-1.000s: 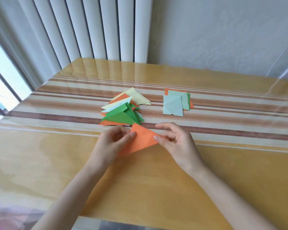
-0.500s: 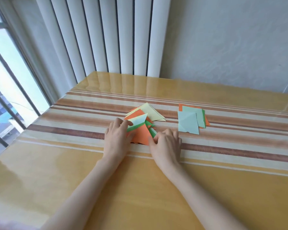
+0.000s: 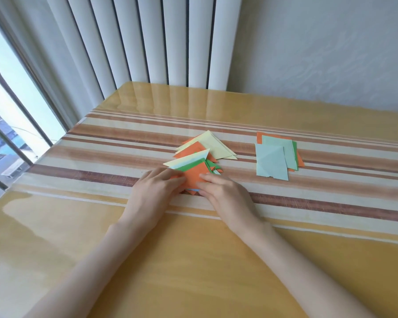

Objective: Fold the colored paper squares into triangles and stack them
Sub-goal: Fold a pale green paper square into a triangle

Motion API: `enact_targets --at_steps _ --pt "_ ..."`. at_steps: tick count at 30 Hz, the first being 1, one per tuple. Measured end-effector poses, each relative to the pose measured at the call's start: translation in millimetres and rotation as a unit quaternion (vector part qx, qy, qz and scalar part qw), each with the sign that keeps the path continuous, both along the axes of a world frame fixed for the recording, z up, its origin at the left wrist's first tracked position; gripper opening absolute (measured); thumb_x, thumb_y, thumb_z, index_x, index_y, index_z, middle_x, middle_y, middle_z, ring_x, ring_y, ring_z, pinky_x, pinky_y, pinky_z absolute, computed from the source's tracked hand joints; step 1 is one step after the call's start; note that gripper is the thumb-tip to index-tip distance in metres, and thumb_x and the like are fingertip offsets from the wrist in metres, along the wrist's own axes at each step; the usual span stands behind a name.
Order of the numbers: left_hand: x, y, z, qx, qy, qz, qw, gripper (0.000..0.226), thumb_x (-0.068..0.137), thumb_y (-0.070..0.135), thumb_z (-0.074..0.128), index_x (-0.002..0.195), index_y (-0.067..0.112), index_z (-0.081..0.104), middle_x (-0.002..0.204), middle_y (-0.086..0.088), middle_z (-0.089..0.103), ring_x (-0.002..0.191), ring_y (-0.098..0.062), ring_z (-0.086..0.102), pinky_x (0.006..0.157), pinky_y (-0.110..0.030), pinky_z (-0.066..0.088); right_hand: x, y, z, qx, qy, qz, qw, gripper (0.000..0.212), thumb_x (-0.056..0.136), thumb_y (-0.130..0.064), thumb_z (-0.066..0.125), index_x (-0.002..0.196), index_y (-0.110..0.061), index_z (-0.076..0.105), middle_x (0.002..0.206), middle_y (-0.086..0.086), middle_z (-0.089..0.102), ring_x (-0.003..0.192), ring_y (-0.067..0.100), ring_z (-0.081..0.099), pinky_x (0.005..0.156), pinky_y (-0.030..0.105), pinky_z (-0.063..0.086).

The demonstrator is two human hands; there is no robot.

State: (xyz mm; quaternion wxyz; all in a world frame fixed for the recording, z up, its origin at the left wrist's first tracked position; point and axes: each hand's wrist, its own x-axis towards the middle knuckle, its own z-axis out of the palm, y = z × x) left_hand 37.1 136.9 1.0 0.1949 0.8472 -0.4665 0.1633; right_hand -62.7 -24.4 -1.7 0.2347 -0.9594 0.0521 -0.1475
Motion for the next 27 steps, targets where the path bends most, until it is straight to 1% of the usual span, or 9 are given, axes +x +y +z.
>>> enact_targets --at_steps 4,10,13,16,18,20,23,25,27 --pt "16.4 -19.7 -2.0 0.01 0.025 0.017 0.999 0.036 0.088 0.034 0.046 0.087 0.014 0.076 0.096 0.0 0.073 0.08 -0.026 0.068 0.066 -0.031 0.054 23.3 -9.4 -0.2 -0.013 -0.015 -0.015 1.0 0.018 0.089 -0.006 0.062 0.103 -0.004 0.073 0.129 0.013 0.06 0.124 0.027 0.054 0.099 0.041 0.048" --pt "31.5 -37.3 -8.0 -0.003 0.087 0.047 0.995 0.027 0.086 0.025 0.056 0.098 0.013 0.076 0.107 -0.004 0.073 0.096 -0.03 0.069 0.074 -0.04 0.054 43.0 -18.8 -2.5 -0.034 0.001 -0.043 0.999 0.024 0.097 -0.013 0.054 0.116 -0.006 0.067 0.127 0.012 0.062 0.124 0.027 0.054 0.098 0.042 0.046" --pt "22.9 -39.7 -10.6 0.038 0.055 0.066 0.996 0.036 0.091 0.023 0.042 0.104 0.007 0.071 0.114 -0.01 0.07 0.108 -0.03 0.065 0.095 -0.053 0.045 41.8 -18.2 1.3 -0.052 0.032 -0.041 0.997 0.03 0.102 -0.018 0.041 0.126 -0.006 0.057 0.129 0.008 0.061 0.128 0.023 0.049 0.113 0.036 0.019" --pt "6.3 -40.9 -4.2 0.125 0.112 0.091 0.982 0.057 0.1 0.042 0.022 0.135 0.008 0.05 0.148 -0.007 0.044 0.142 -0.022 0.031 0.117 -0.047 0.013 28.0 -18.5 8.9 -0.07 0.126 0.006 0.99 0.049 0.104 -0.036 0.028 0.148 -0.014 0.031 0.158 0.0 0.022 0.147 0.011 0.012 0.116 0.037 -0.005" --pt "3.2 -40.6 -1.1 0.165 0.135 0.104 0.971 0.059 0.102 0.049 0.02 0.149 0.014 0.029 0.159 0.001 0.02 0.148 -0.013 0.006 0.117 -0.041 -0.003 14.7 -21.1 11.2 -0.086 0.185 0.014 0.979 0.06 0.102 -0.05 0.02 0.154 -0.022 0.011 0.161 -0.007 -0.002 0.147 0.007 -0.006 0.116 0.038 -0.011" --pt "-0.7 -40.8 8.7 0.181 0.155 0.115 0.964 0.059 0.102 0.049 0.021 0.152 0.017 0.022 0.161 0.005 0.012 0.148 -0.012 -0.003 0.117 -0.043 -0.007 1.5 -27.2 12.0 -0.077 0.189 0.01 0.979 0.062 0.1 -0.055 0.017 0.154 -0.026 0.007 0.16 -0.011 -0.007 0.146 0.007 -0.011 0.116 0.037 -0.012" --pt "-8.6 -46.4 26.8 0.111 0.113 0.126 0.979 0.05 0.103 0.035 0.034 0.149 0.015 0.031 0.159 0.003 0.022 0.149 -0.018 0.004 0.116 -0.046 -0.002 -19.0 -45.2 14.0 -0.021 0.069 -0.014 0.997 0.052 0.103 -0.04 0.033 0.151 -0.02 0.025 0.16 -0.007 0.01 0.147 0.011 -0.001 0.116 0.031 -0.006" --pt "-18.6 -54.4 37.3 0.016 0.038 0.109 0.993 0.041 0.098 0.017 0.047 0.137 0.007 0.049 0.149 -0.005 0.042 0.144 -0.027 0.026 0.115 -0.048 0.01 -33.5 -66.4 16.4 0.011 -0.028 -0.069 0.997 0.041 0.101 -0.022 0.046 0.14 -0.013 0.046 0.154 0.0 0.032 0.146 0.015 0.016 0.114 0.024 0.002" --pt "-33.3 -64.0 42.7 -0.055 -0.028 0.058 0.996 0.032 0.089 0.012 0.051 0.115 0.002 0.066 0.125 -0.012 0.063 0.125 -0.033 0.052 0.106 -0.042 0.026 -46.9 -90.4 19.4 0.011 -0.039 -0.129 0.991 0.036 0.098 -0.015 0.051 0.134 -0.009 0.053 0.148 0.005 0.042 0.143 0.018 0.025 0.113 0.023 0.01"
